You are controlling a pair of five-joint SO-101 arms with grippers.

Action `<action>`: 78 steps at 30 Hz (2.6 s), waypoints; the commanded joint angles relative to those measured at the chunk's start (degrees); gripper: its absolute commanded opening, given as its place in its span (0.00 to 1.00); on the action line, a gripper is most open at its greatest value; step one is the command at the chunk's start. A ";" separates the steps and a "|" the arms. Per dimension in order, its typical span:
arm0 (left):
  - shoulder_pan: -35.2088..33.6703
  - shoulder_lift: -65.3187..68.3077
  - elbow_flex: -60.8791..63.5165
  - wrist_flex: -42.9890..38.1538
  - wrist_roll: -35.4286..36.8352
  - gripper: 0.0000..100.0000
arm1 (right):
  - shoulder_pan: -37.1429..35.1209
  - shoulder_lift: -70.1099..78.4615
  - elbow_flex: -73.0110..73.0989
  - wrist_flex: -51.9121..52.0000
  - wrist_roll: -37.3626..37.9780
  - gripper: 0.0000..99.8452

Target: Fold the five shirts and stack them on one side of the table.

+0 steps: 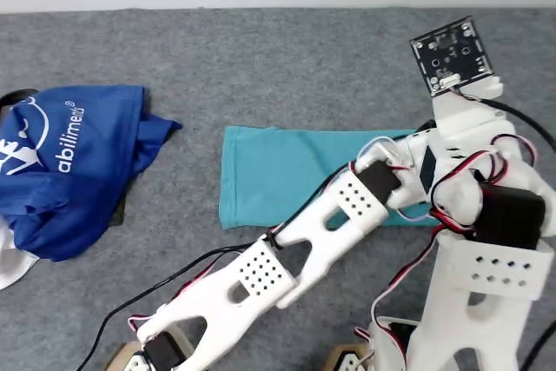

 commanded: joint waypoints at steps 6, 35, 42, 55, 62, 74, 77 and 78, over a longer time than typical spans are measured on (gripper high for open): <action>-1.85 -4.22 -5.76 3.16 -0.26 0.13 | -0.40 -1.10 -0.97 -0.48 -0.53 0.01; -35.78 -36.04 29.14 32.79 12.04 0.12 | 5.67 -1.01 -0.97 5.67 -0.09 0.01; -39.56 -40.62 45.67 32.70 16.26 0.19 | 8.66 -1.01 -0.97 7.69 -0.09 0.01; -41.23 -30.07 49.10 32.18 21.63 0.28 | 8.75 -0.92 -0.88 7.69 -0.09 0.01; -37.01 -23.91 49.01 30.95 22.07 0.27 | 8.75 -1.01 -0.88 7.69 -0.09 0.01; -39.56 -23.12 42.77 32.70 18.73 0.01 | 8.84 -1.10 -1.23 7.78 -0.09 0.01; -43.08 -25.67 40.92 32.70 18.37 0.01 | 8.84 -1.10 -1.23 7.78 0.00 0.01; -44.40 -26.64 40.75 32.70 18.29 0.01 | 8.84 -1.10 -1.23 7.78 0.00 0.01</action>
